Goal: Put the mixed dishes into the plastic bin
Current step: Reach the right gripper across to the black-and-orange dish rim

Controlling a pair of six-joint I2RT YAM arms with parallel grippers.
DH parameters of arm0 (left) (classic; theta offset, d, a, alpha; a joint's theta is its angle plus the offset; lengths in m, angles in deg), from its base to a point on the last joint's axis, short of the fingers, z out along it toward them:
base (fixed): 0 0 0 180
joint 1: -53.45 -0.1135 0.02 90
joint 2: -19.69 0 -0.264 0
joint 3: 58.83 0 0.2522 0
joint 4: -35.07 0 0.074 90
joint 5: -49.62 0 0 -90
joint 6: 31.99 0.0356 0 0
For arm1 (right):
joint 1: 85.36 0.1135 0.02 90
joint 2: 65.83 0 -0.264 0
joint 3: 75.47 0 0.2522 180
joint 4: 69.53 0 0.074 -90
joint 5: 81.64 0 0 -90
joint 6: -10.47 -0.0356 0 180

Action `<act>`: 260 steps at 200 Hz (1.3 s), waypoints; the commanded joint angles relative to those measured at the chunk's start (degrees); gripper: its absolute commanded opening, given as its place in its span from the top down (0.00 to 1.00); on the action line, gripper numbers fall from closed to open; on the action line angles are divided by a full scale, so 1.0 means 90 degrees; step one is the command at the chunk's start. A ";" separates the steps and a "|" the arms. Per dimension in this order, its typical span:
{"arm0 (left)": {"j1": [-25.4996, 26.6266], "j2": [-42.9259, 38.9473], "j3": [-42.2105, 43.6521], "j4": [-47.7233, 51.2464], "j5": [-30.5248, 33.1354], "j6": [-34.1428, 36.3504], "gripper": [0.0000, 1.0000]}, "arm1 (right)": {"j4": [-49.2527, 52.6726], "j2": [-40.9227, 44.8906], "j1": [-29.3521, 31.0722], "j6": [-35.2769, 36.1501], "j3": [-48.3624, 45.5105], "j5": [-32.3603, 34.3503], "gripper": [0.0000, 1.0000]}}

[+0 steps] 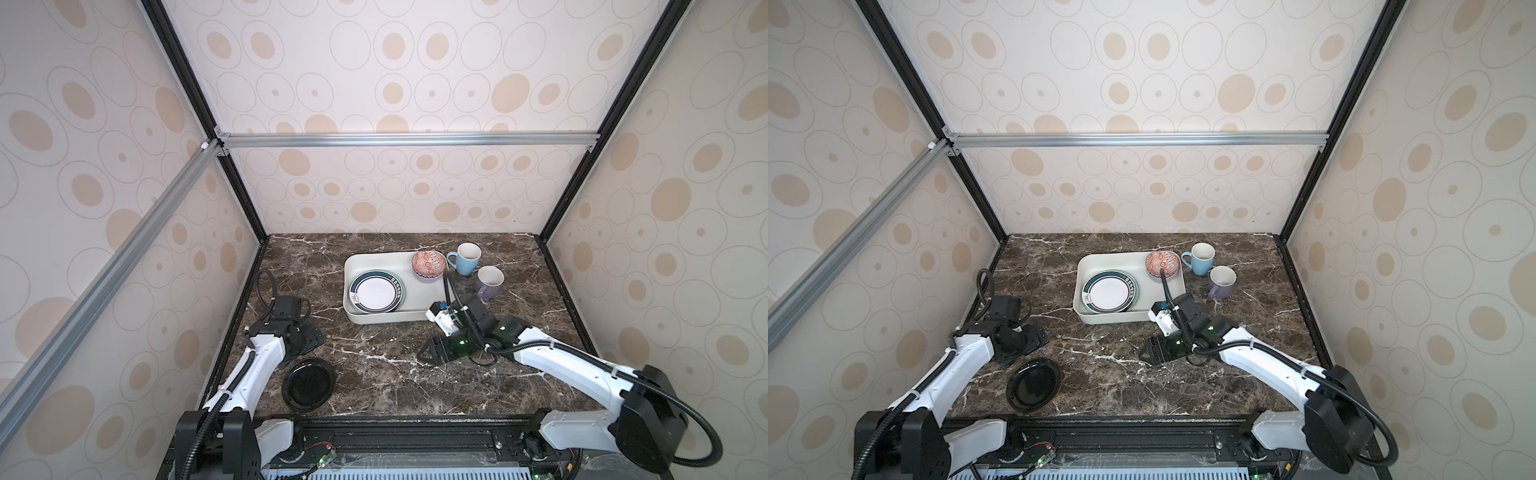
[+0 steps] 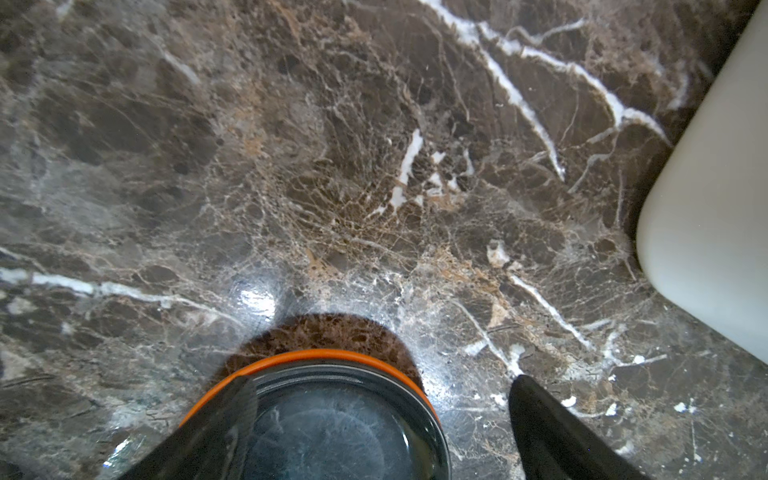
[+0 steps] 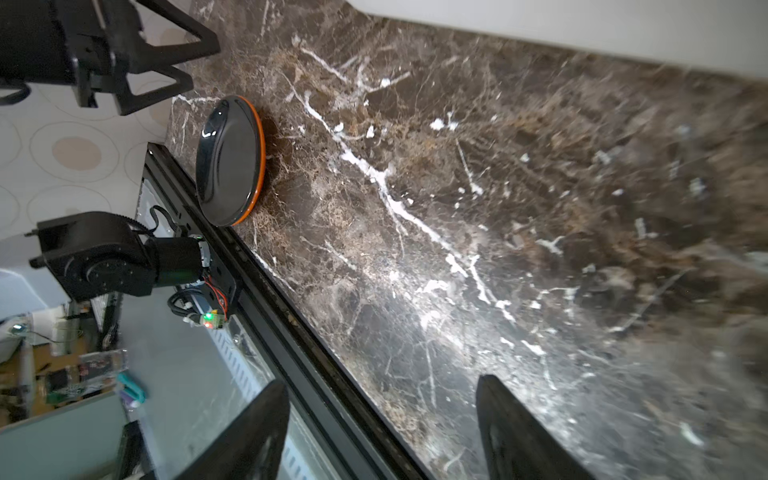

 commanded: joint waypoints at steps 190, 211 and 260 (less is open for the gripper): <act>-0.1397 -0.0416 -0.0782 -0.0644 -0.1473 0.1555 0.02 | -0.1718 -0.5237 0.2391 -0.1982 0.3989 -0.0396 0.39; -0.1444 -0.0460 -0.0807 -0.0741 -0.1532 0.1551 0.01 | -0.1454 -0.5491 0.2401 -0.1983 0.4334 -0.0327 0.41; -0.1498 -0.0576 -0.0819 -0.0768 -0.1482 0.1566 0.01 | -0.0960 -0.5854 0.2430 -0.1934 0.4882 -0.0248 0.46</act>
